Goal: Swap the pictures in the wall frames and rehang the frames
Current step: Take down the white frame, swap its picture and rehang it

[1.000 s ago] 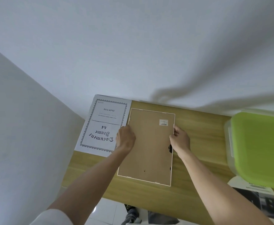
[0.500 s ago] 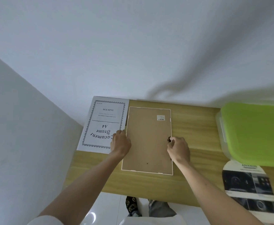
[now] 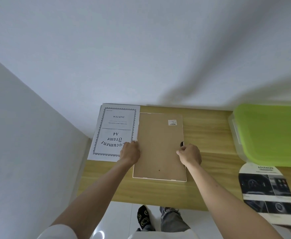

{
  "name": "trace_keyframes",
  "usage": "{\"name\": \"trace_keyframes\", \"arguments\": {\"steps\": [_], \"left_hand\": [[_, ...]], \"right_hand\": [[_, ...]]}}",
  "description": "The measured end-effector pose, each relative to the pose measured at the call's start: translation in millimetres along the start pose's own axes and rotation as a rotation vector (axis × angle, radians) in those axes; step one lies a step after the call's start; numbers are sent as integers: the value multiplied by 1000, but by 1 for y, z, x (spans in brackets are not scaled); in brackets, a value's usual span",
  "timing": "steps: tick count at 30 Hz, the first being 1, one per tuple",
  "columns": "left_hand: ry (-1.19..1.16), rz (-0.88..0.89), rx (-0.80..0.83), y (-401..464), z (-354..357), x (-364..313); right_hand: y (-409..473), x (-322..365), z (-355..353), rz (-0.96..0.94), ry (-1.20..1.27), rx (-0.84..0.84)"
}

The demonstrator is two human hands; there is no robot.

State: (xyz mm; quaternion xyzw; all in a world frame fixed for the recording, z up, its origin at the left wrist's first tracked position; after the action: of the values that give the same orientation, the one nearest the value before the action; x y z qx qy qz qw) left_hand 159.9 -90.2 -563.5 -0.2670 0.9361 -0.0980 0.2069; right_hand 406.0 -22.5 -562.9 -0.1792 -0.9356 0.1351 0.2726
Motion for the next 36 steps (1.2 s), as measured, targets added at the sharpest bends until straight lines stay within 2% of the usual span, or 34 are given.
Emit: {"name": "trace_keyframes", "arguments": {"steps": [9, 15, 23, 28, 36], "left_hand": [[-21, 12, 15, -7, 5, -5], [-201, -11, -115, -11, 4, 0], [-377, -54, -279, -18, -12, -11], [-480, -37, -258, -16, -21, -26], [-526, 125, -20, -28, -15, -80]], "right_hand": [[8, -7, -3, 108, 273, 110], [24, -21, -8, 251, 496, 263], [22, -19, -18, 282, 598, 366], [25, -29, -27, 228, 563, 230], [27, -61, -77, 129, 473, 19]]}}
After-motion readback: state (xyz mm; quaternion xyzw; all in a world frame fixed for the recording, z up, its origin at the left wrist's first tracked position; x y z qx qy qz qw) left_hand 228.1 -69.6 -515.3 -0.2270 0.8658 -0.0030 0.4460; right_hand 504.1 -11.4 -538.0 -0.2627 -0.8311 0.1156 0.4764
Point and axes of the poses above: each hand's wrist, its own y-axis towards the middle knuckle, its own z-axis out of the palm, x = y × z, the point moved 4 cm from there along y, towards the middle knuckle, and after that the axes turned 12 degrees about -x, right-handed, at the moved point
